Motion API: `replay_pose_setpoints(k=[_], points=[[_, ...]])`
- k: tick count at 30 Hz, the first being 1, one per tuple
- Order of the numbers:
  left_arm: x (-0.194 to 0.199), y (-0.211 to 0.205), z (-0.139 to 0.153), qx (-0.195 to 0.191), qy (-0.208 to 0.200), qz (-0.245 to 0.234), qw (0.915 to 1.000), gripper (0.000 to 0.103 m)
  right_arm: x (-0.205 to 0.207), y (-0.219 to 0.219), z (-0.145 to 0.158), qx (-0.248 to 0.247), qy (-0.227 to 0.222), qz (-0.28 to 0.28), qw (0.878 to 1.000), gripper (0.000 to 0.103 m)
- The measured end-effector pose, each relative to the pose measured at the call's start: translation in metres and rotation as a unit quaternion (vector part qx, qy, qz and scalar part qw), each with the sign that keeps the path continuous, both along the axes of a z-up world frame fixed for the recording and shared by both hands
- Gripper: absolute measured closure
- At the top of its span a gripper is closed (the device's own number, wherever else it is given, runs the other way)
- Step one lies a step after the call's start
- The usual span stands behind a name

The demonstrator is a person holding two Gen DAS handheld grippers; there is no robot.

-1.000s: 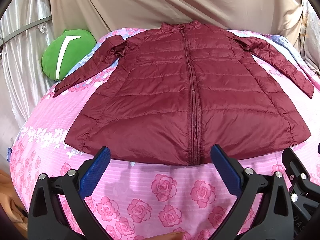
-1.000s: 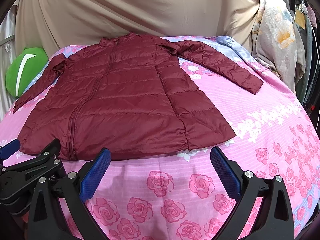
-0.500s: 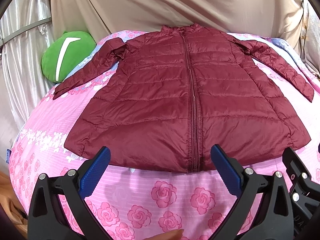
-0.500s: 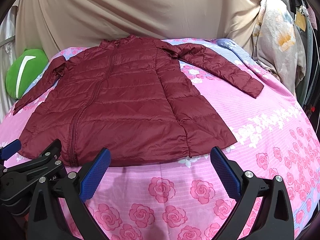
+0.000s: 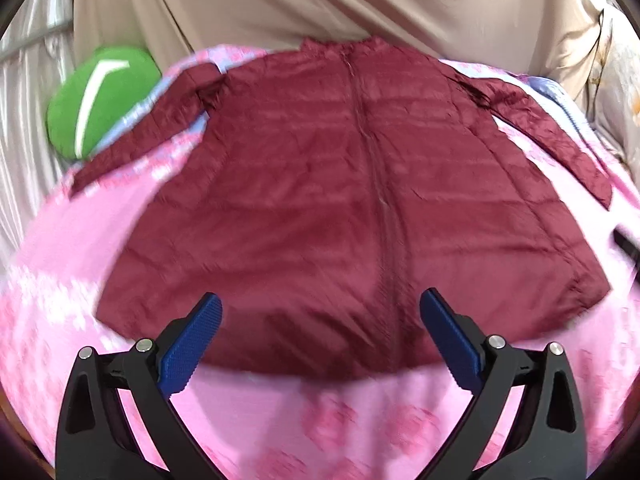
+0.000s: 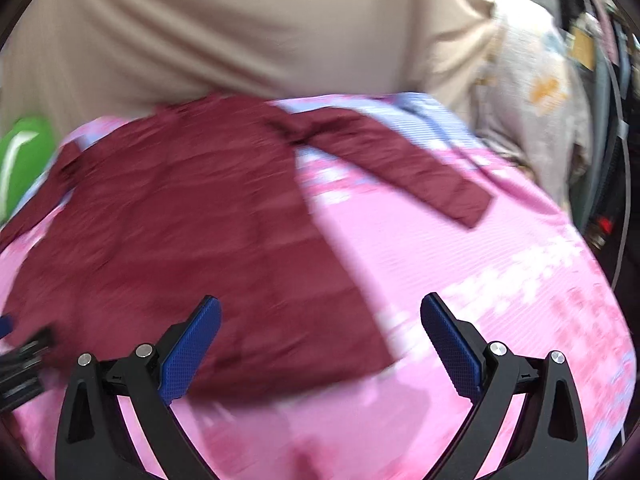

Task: Fold large clothes
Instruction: 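Grasp the jacket's sleeve and side with the right gripper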

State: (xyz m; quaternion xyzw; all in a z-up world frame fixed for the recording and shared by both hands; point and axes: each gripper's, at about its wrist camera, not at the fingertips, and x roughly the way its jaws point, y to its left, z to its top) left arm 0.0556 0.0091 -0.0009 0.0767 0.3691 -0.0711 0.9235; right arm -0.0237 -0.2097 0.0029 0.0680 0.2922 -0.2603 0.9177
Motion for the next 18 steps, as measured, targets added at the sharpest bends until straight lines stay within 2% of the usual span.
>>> replay_pose_setpoints(k=[5,8,12,14,16,18], points=[[0.028,0.013,0.005,-0.012,-0.025,0.006,0.9996,0.006,0.025,-0.131,-0.003,0.079,-0.008,-0.076,0.994,0.005],[0.044,0.015,0.006,-0.004,-0.041,0.019,0.9990,0.006,0.044,-0.194,-0.010,0.096,-0.001,-0.122,0.988,0.005],[0.074,0.005,0.003,0.036,-0.012,-0.006,0.9993,0.006,0.072,-0.249,-0.026,0.102,0.032,-0.150,0.983,0.005],[0.090,0.001,0.000,0.043,-0.002,-0.011,0.9990,0.006,0.079,-0.269,-0.034,0.118,0.041,-0.160,0.979,0.005],[0.103,0.001,-0.001,0.032,0.006,-0.018,0.9993,0.006,0.088,-0.287,-0.042,0.146,0.039,-0.166,0.975,0.016],[0.118,0.000,0.002,0.025,0.009,-0.023,0.9994,0.011,0.097,-0.299,-0.049,0.171,0.038,-0.165,0.971,0.047]])
